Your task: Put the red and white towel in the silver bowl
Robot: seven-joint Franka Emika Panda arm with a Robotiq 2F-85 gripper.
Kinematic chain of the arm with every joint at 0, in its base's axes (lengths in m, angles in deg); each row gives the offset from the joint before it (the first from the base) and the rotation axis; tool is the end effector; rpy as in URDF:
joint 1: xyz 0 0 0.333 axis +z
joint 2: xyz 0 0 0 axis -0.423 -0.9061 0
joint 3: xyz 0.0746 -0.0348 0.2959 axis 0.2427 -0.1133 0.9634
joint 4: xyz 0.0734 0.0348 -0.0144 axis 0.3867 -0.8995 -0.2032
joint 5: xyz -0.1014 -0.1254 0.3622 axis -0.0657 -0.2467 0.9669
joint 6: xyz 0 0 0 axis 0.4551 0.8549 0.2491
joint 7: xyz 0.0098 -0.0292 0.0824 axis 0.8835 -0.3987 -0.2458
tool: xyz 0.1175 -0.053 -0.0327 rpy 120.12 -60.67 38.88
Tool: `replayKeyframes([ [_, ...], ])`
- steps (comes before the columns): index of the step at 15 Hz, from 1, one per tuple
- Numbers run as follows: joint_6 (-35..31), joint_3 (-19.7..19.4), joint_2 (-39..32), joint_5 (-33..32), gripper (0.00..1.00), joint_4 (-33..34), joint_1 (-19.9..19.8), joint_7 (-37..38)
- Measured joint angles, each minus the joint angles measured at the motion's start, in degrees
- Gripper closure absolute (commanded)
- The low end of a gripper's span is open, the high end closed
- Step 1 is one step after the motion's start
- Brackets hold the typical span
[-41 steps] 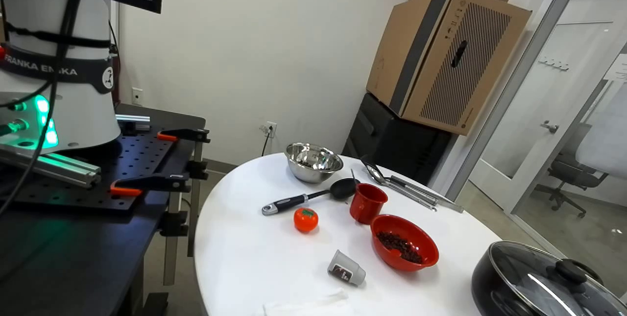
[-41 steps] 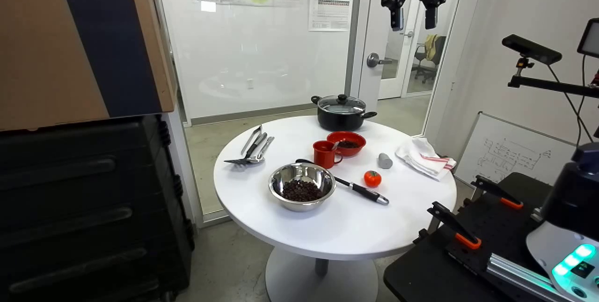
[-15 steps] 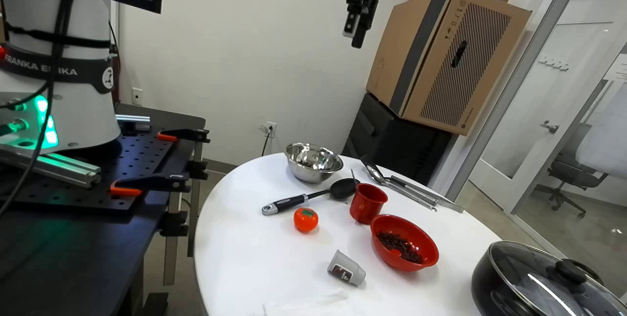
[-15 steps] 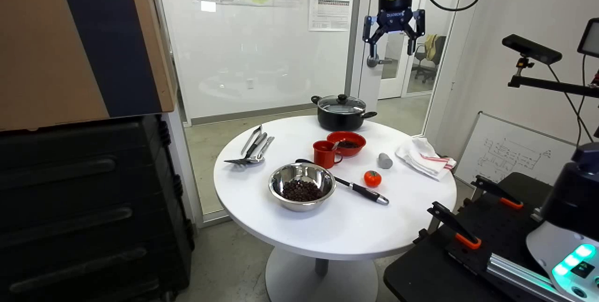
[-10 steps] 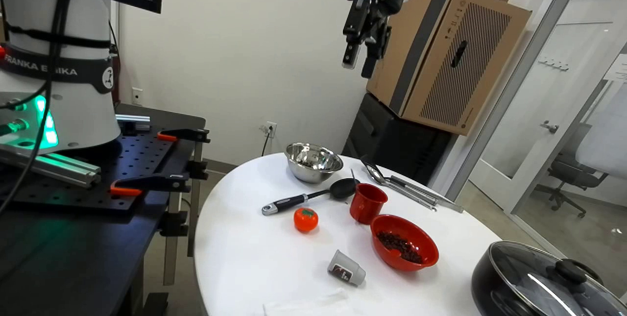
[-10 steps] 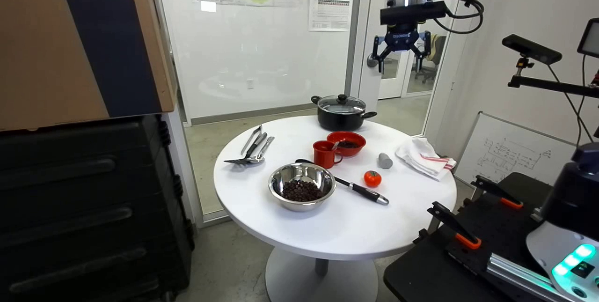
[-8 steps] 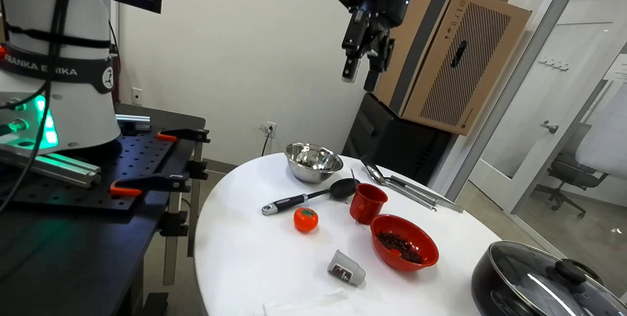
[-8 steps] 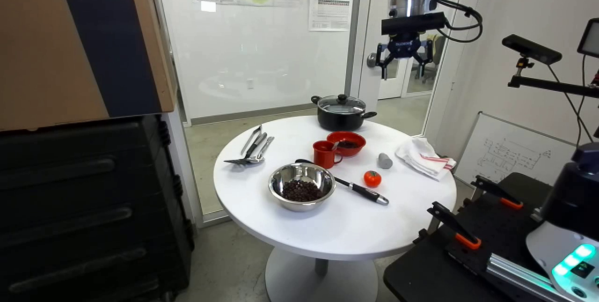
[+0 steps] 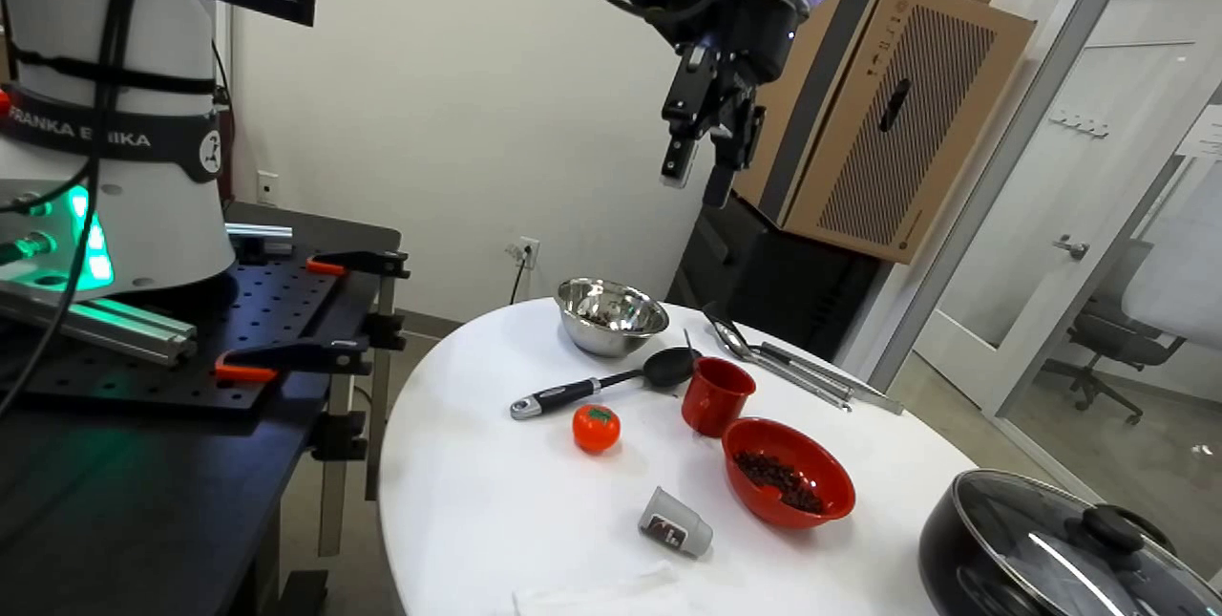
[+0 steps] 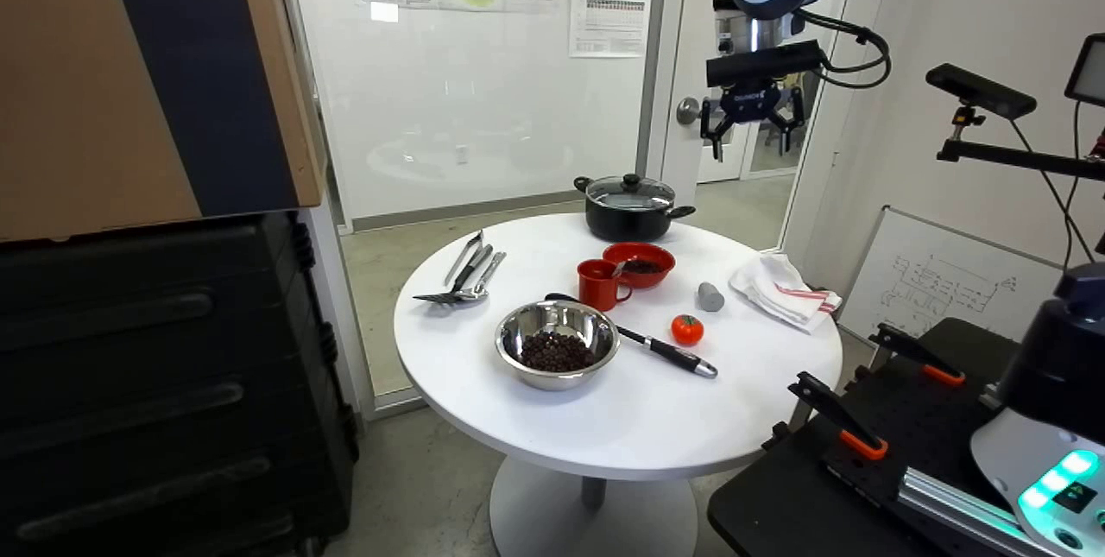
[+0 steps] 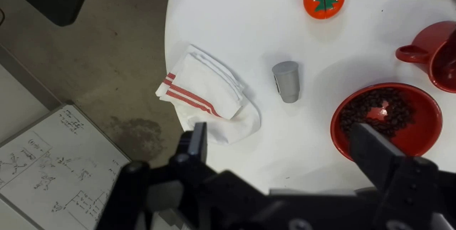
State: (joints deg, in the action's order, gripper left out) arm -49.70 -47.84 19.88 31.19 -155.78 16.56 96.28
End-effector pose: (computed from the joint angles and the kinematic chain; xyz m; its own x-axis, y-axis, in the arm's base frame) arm 0.4774 -0.0744 0.3102 0.6443 -0.7506 0.1467 -0.7617 -0.6126 0.2110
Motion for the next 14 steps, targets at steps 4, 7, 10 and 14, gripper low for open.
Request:
replayKeyframes([
  [4,-2.3,-1.0,-0.3,4.6,0.00,-0.6,0.5,-0.1],
  [7,-5.4,-3.1,-2.0,10.3,0.00,-1.0,0.4,-1.2],
  [10,-6.2,-5.8,-5.4,12.4,0.00,-0.6,-0.2,-1.8],
  [14,-7.8,-10.2,-11.8,12.4,0.00,1.2,-1.9,-3.2],
])
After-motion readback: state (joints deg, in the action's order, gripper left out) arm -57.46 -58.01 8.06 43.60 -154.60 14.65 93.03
